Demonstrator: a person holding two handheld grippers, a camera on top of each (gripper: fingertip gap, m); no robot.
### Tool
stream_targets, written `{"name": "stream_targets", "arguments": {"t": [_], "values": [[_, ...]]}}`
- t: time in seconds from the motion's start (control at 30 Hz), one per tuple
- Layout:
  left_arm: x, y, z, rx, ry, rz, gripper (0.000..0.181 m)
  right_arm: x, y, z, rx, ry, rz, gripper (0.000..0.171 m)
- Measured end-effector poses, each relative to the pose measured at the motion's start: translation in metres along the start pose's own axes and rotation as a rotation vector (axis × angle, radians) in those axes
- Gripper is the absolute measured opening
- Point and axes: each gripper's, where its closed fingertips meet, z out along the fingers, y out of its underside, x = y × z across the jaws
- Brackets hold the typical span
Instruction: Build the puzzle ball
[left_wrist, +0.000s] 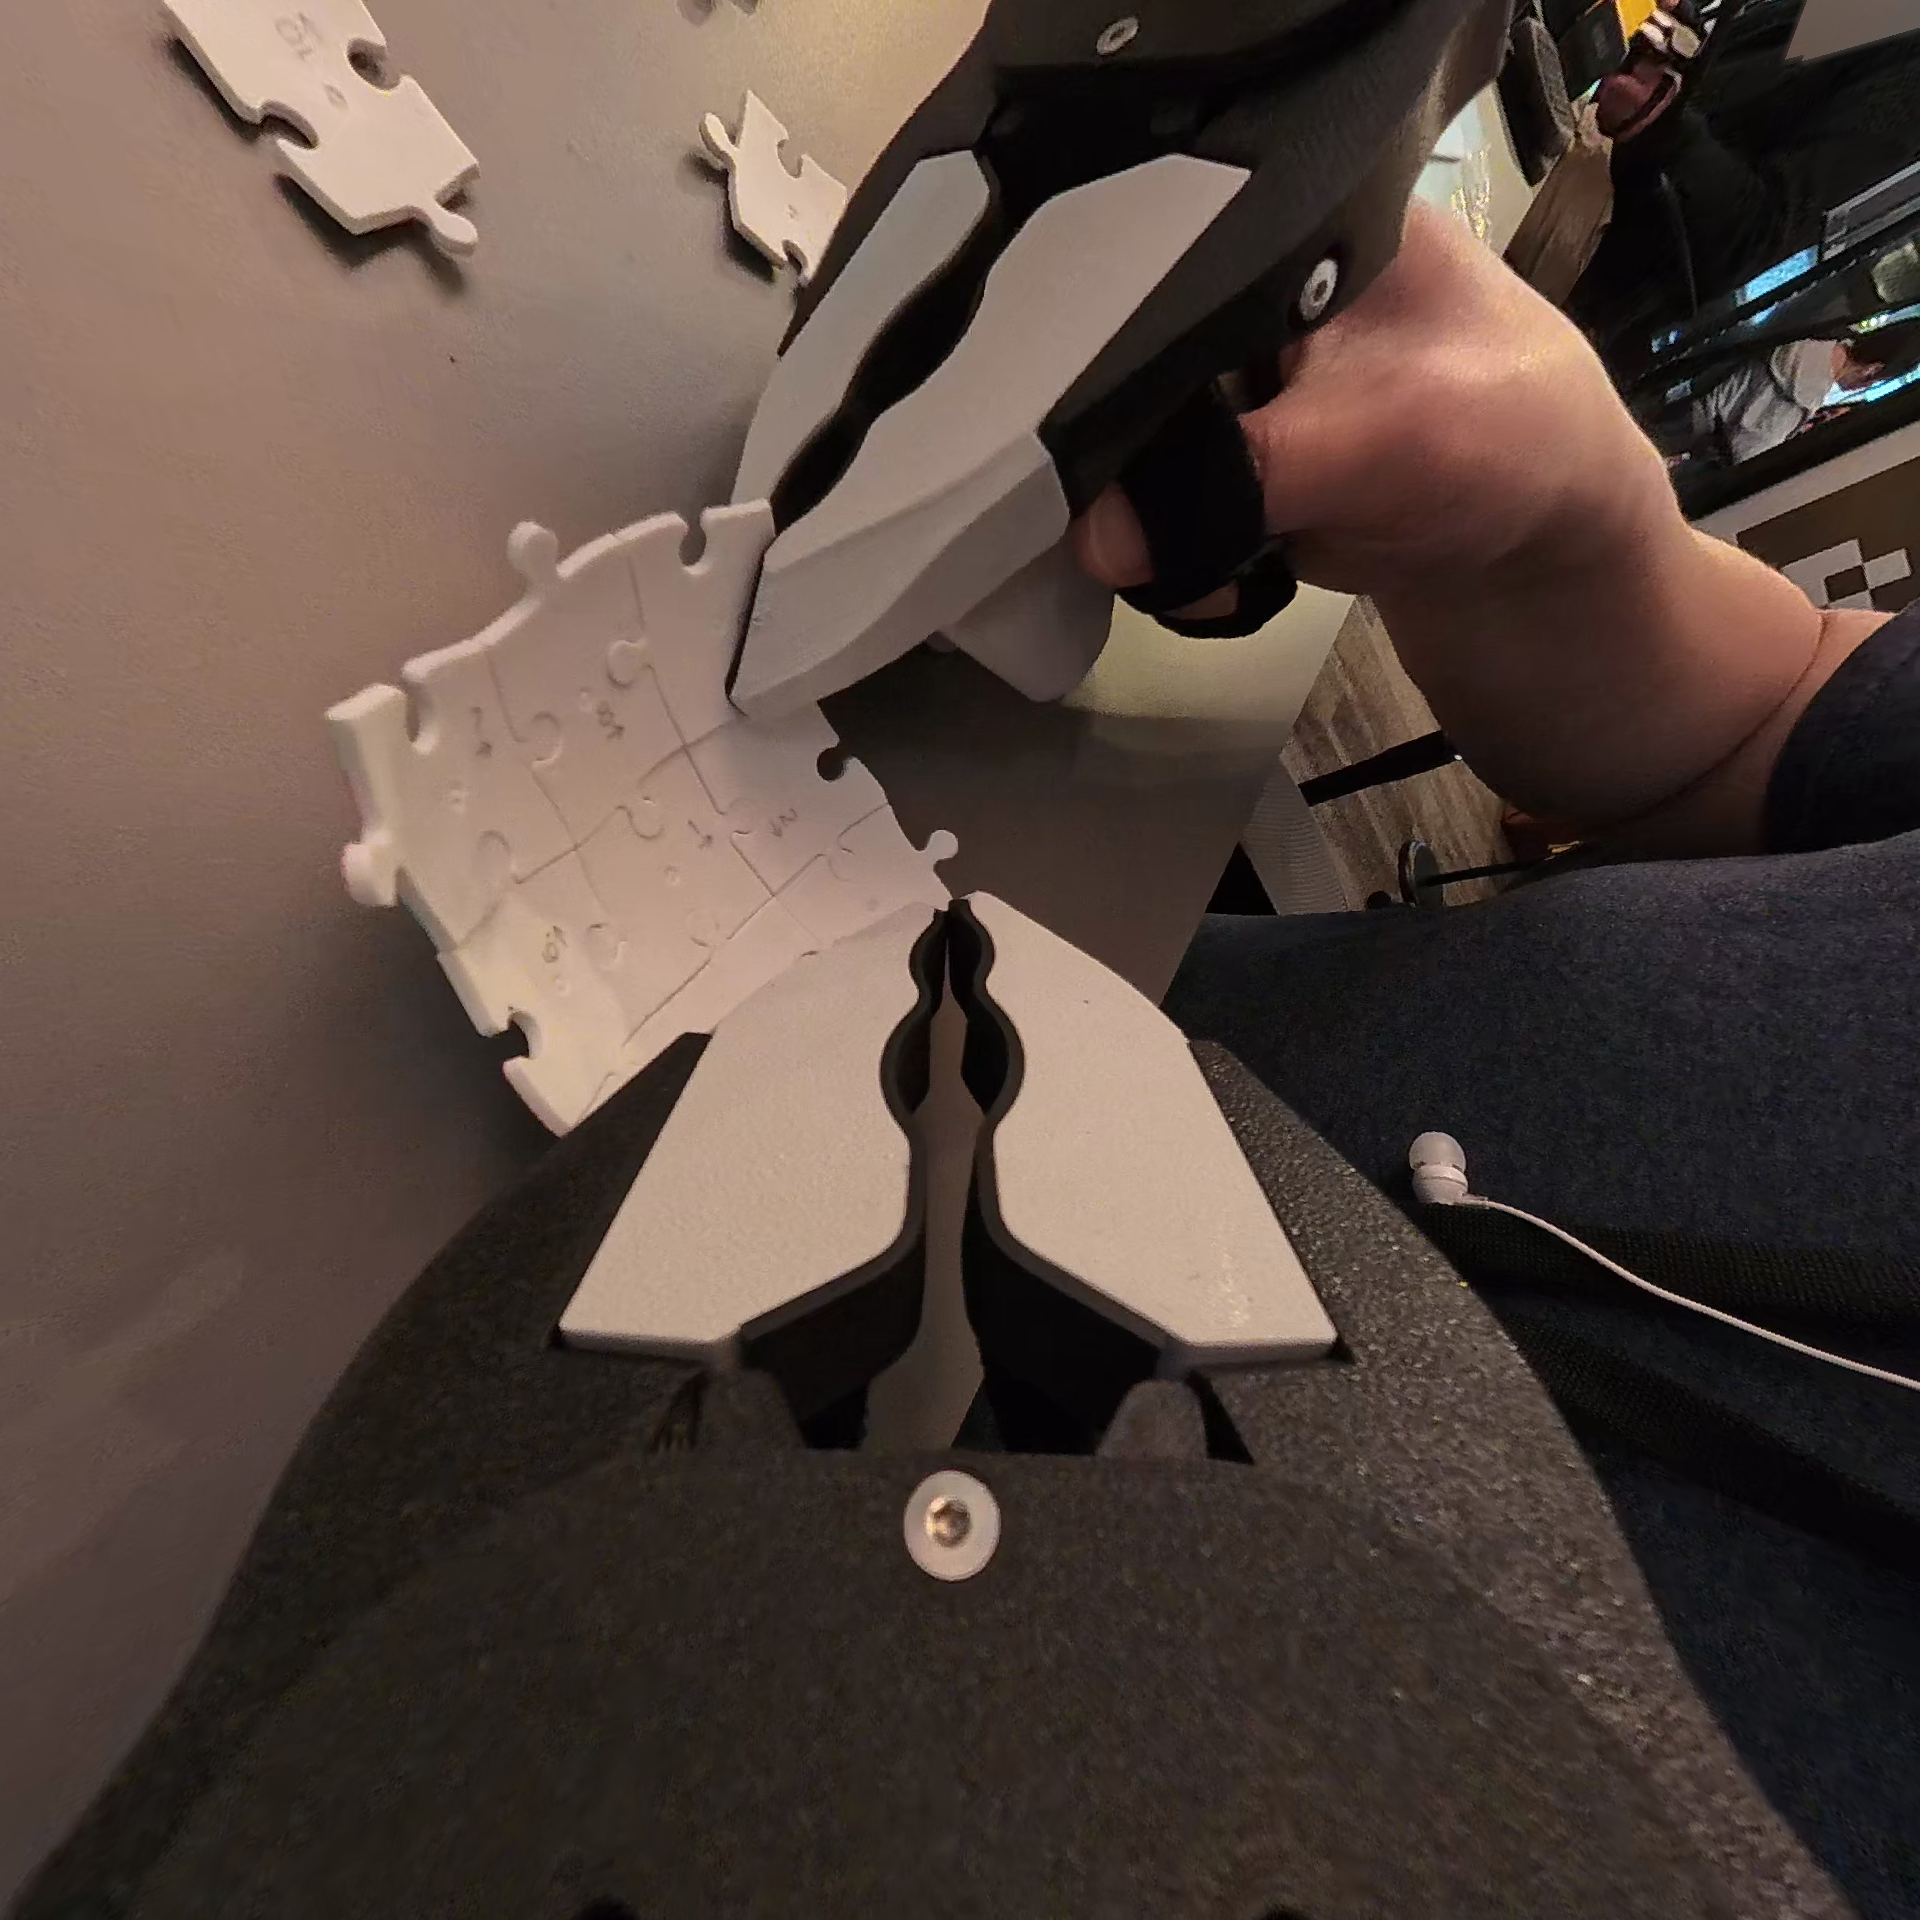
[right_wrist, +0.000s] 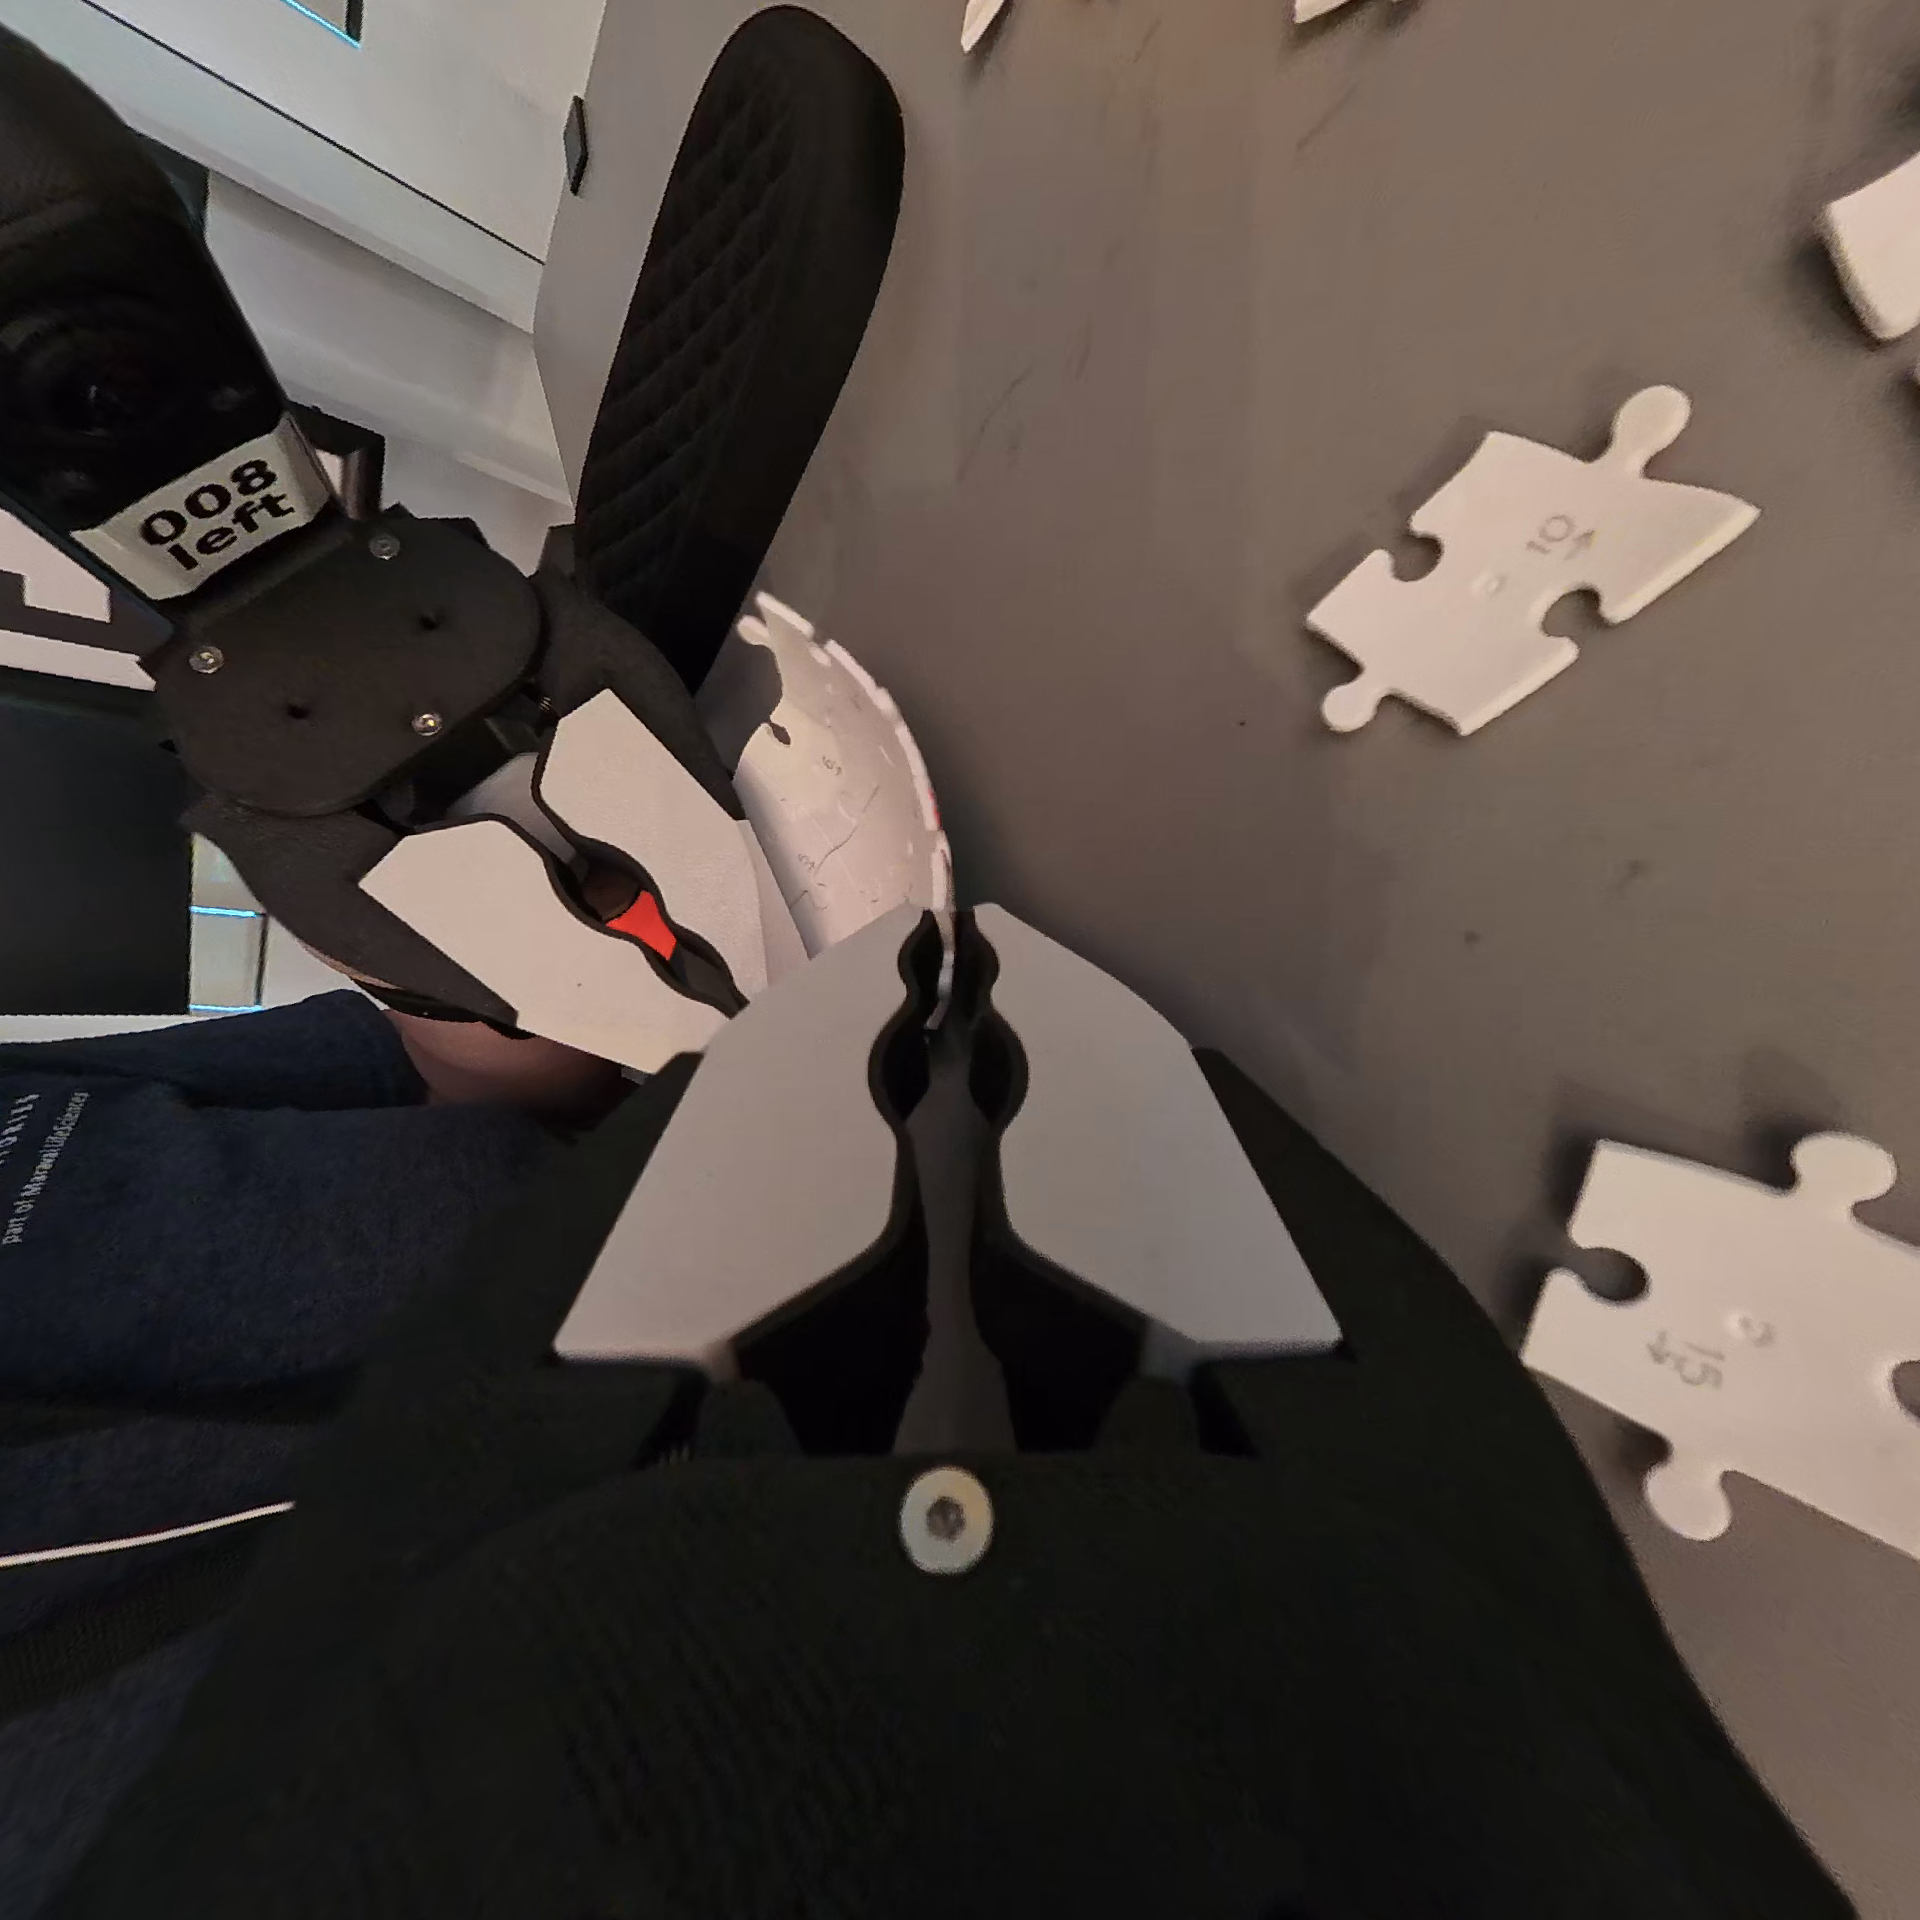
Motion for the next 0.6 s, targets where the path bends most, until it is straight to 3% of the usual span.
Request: {"name": "stream_targets", "arguments": {"t": [0.23, 0.33, 0.6], "values": [[0.000, -0.001, 0.001, 0.001, 0.001, -0.002, 0.000, 0.000, -0.001, -0.002, 0.003, -0.011, -0.004, 0.004], [0.000, -0.001, 0.001, 0.002, 0.000, -0.003, 0.000, -0.006, 0.003, -0.004, -0.027, -0.050, 0.008, 0.017], [0.000, -0.001, 0.002, 0.001, -0.004, -0.004, 0.000, -0.002, 0.009, -0.002, -0.087, -0.011, -0.064, 0.005]]}}
